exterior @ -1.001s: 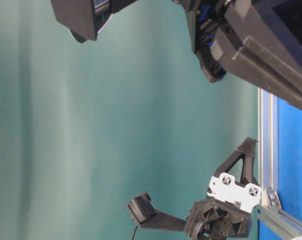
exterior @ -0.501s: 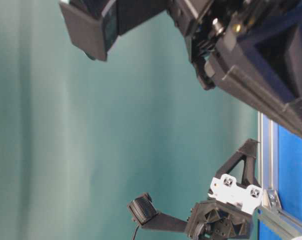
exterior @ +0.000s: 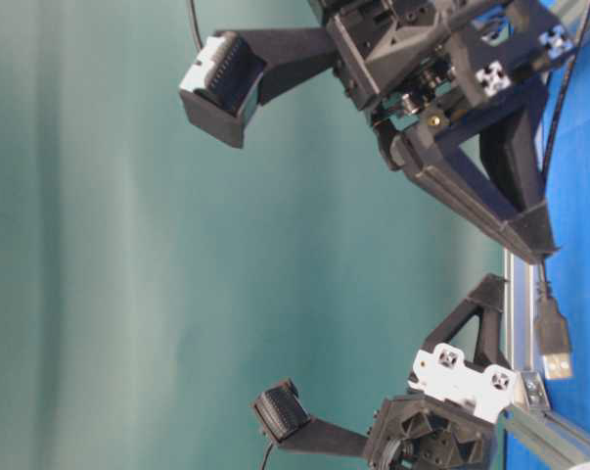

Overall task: Insert the wire through the string loop located on the left side.
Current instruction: 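Move the right gripper with the cable plug toward the frame's lower-left corner, then align the cable plug above the white zip-tie loop with the right gripper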

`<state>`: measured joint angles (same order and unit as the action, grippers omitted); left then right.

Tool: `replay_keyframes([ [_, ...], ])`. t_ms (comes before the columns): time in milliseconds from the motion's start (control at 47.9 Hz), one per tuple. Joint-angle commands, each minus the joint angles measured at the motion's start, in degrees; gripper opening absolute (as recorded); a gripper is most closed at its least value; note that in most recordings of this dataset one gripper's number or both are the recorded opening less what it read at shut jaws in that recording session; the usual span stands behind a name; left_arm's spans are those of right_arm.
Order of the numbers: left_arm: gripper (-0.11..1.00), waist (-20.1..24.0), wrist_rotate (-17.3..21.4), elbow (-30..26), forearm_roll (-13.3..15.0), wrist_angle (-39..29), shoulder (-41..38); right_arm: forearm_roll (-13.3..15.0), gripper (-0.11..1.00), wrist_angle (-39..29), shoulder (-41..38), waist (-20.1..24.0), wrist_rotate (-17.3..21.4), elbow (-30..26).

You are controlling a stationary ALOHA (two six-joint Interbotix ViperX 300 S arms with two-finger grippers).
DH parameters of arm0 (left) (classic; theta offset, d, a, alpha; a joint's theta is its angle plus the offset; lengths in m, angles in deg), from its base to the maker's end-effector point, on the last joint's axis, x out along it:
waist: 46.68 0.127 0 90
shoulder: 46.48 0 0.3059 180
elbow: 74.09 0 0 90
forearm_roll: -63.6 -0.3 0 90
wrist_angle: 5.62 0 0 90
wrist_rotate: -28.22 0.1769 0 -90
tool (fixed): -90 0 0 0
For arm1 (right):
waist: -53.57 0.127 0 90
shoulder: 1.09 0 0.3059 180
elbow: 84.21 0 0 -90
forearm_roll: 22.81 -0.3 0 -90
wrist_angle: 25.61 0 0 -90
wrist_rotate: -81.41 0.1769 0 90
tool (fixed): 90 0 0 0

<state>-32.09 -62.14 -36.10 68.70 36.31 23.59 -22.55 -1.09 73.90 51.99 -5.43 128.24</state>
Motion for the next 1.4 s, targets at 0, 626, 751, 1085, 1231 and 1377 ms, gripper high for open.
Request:
replay_keyframes([
  [0,0.00,-0.1,0.0,-0.4,-0.1,0.3,2.2,-0.1,0.00,0.4,1.8,-0.5,-0.1,-0.4],
  [626,0.00,-0.1,0.0,-0.4,-0.1,0.3,2.2,-0.1,0.00,2.5,-0.3,-0.7,-0.1,-0.6],
  [751,0.00,-0.1,0.0,-0.5,-0.1,0.4,2.2,-0.1,0.00,3.4,-1.7,-0.7,-0.1,-1.8],
  [1085,0.00,-0.1,0.0,-0.4,-0.1,0.4,2.2,-0.1,0.00,3.4,-6.6,-0.6,-0.1,-6.9],
  [1231,0.00,-0.1,0.0,-0.4,-0.1,0.4,2.2,-0.1,0.00,3.3,-8.4,-0.6,-0.1,-8.9],
  [1377,0.00,-0.1,0.0,-0.4,-0.1,0.4,2.2,-0.1,0.00,3.3,-9.3,-0.7,-0.1,-10.2],
])
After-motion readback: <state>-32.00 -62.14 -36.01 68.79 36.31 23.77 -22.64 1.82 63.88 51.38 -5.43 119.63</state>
